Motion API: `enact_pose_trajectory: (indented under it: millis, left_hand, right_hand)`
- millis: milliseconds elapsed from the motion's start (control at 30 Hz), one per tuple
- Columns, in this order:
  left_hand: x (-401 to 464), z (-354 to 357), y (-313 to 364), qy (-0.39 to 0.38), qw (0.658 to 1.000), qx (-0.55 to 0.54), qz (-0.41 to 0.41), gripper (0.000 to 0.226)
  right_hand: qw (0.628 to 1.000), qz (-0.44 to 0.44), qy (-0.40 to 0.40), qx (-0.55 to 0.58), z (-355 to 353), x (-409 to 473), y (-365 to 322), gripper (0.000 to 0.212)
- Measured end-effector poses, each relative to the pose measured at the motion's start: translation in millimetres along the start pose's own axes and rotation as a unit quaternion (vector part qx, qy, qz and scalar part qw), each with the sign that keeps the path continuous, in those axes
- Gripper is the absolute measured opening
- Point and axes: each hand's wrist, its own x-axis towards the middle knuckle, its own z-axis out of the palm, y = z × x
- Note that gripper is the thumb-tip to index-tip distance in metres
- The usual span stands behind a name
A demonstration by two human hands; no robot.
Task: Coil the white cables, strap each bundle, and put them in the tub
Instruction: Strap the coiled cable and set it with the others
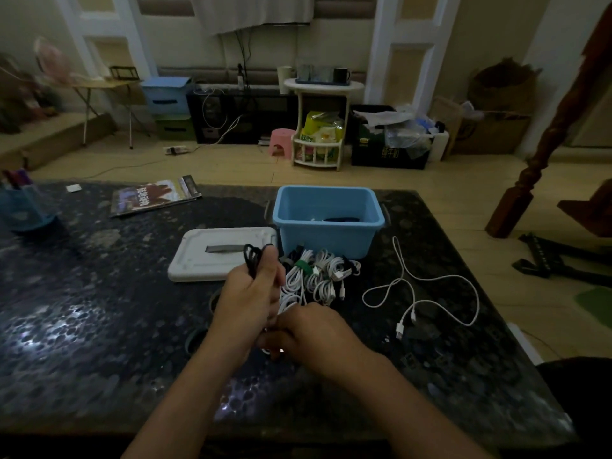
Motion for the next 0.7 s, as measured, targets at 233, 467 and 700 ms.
enact_pose_trajectory:
  millis: [233,467,700]
  left_hand:
    - [3.0,-18.9,6.8,-0.035,0.991,0.129,-0.018,0.048]
    - [2.3,-4.3,-9.4,-0.119,0.926,0.353,0.060,0.040]
    - [3.1,2.1,-9.5,-0.027,0.917,0.385,0.102,0.042]
  right_hand:
    - [0.994,0.100,0.011,0.031,-28.9,-1.1,47.6,0.027]
    - [0.968,0.139,0.155,0.139,-29.2,5.7,46.3,0.041]
    - [0.953,0.137,0.191,0.192,-36.8,6.4,45.6,0.026]
